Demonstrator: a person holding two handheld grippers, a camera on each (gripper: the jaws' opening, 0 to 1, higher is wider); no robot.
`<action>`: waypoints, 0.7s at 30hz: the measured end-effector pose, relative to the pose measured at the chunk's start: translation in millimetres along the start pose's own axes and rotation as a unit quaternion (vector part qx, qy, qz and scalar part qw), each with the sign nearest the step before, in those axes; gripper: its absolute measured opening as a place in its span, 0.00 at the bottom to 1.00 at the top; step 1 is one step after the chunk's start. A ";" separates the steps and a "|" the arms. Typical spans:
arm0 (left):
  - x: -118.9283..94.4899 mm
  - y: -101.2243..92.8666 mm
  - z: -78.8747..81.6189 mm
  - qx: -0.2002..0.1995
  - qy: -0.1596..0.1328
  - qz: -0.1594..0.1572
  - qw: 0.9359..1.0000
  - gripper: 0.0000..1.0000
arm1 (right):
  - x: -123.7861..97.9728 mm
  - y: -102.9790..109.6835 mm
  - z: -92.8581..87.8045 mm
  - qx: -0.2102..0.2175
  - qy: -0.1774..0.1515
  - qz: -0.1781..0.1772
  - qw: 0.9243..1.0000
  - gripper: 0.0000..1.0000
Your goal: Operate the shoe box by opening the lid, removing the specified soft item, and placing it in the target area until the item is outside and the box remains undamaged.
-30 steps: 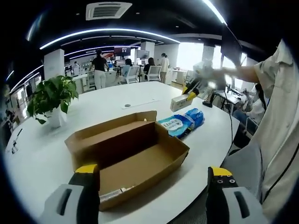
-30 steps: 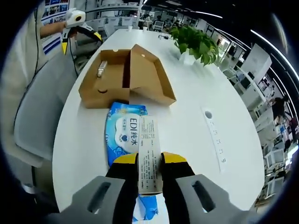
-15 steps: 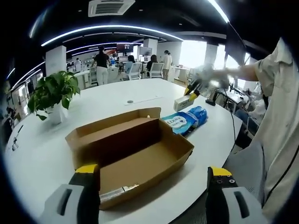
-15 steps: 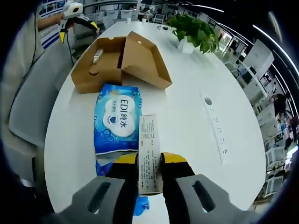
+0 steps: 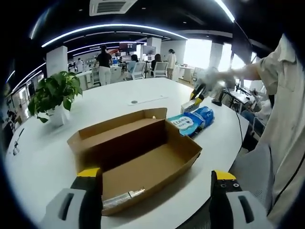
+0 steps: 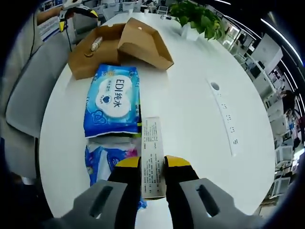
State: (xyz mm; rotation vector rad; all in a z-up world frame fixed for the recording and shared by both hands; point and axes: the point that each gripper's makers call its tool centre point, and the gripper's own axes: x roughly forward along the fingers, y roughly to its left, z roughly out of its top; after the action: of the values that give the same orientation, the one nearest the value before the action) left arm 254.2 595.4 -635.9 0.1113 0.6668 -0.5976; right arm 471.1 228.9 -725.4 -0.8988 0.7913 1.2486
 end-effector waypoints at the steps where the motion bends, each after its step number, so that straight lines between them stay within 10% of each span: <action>1: 0.7 0.0 -0.2 0.000 0.001 0.000 1.000 0.96 | 1.1 -2.2 -2.6 0.001 -0.001 0.000 1.000 0.16; 21: 6.6 -2.3 -1.6 0.009 0.010 -0.006 1.000 0.96 | 6.9 -1.8 -38.6 -0.041 0.057 0.013 0.997 0.16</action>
State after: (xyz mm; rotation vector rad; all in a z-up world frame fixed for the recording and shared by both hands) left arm 256.2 590.8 -641.0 0.1301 0.6830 -0.6145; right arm 473.2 197.2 -748.5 -1.0358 0.8487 1.2682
